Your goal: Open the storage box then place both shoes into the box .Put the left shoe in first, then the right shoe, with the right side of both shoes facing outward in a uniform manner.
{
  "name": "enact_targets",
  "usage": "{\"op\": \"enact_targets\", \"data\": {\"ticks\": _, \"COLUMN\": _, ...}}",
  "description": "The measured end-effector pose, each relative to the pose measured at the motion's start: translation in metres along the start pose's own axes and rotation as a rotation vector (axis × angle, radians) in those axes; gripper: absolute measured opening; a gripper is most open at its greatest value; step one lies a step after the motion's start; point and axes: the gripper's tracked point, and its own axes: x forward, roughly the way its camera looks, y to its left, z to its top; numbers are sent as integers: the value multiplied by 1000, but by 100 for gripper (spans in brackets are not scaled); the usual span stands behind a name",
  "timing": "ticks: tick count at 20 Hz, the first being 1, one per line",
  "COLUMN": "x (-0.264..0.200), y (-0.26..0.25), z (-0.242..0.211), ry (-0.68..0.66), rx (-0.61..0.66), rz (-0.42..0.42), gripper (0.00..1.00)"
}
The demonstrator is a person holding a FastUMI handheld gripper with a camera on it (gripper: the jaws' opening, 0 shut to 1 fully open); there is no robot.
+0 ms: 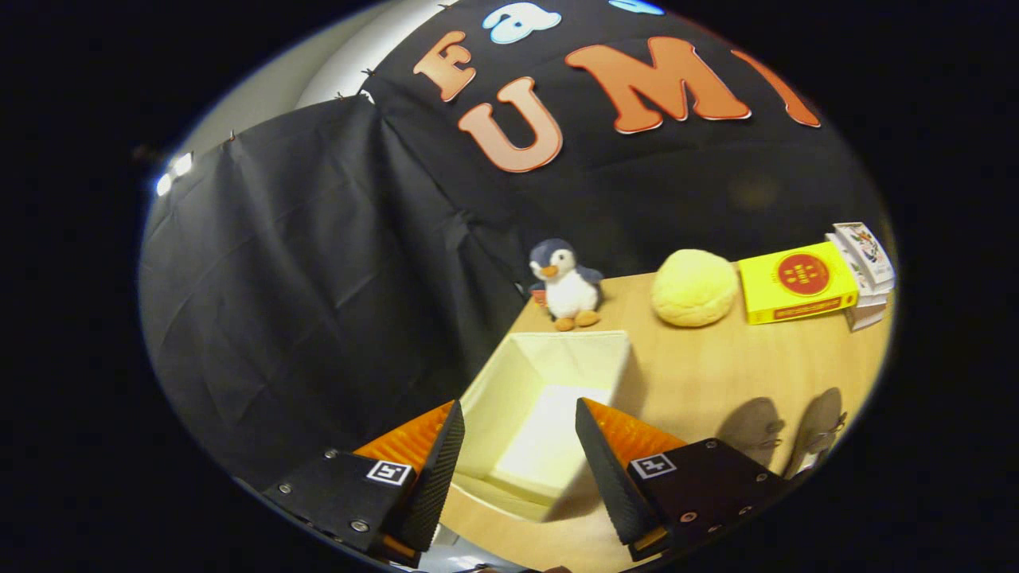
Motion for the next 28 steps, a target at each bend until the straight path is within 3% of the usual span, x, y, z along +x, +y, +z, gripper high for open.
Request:
{"op": "enact_targets", "data": {"ticks": 4, "x": -29, "y": -85, "z": -37, "ry": 50, "rx": -34, "rz": -165, "gripper": 88}}
{"op": "enact_targets", "data": {"ticks": 11, "x": -47, "y": -180, "z": -98, "ry": 167, "rx": -79, "rz": -353, "gripper": 88}}
{"op": "enact_targets", "data": {"ticks": 19, "x": -29, "y": -226, "z": -147, "ry": 315, "rx": -103, "rz": -408, "gripper": 86}}
{"op": "enact_targets", "data": {"ticks": 23, "x": -9, "y": -248, "z": -154, "ry": 353, "rx": -113, "rz": -455, "gripper": 75}}
{"op": "enact_targets", "data": {"ticks": 27, "x": 2, "y": -254, "z": -164, "ry": 390, "rx": -40, "rz": -460, "gripper": 39}}
{"op": "enact_targets", "data": {"ticks": 28, "x": 3, "y": -256, "z": -163, "ry": 387, "rx": -36, "rz": -469, "gripper": 24}}
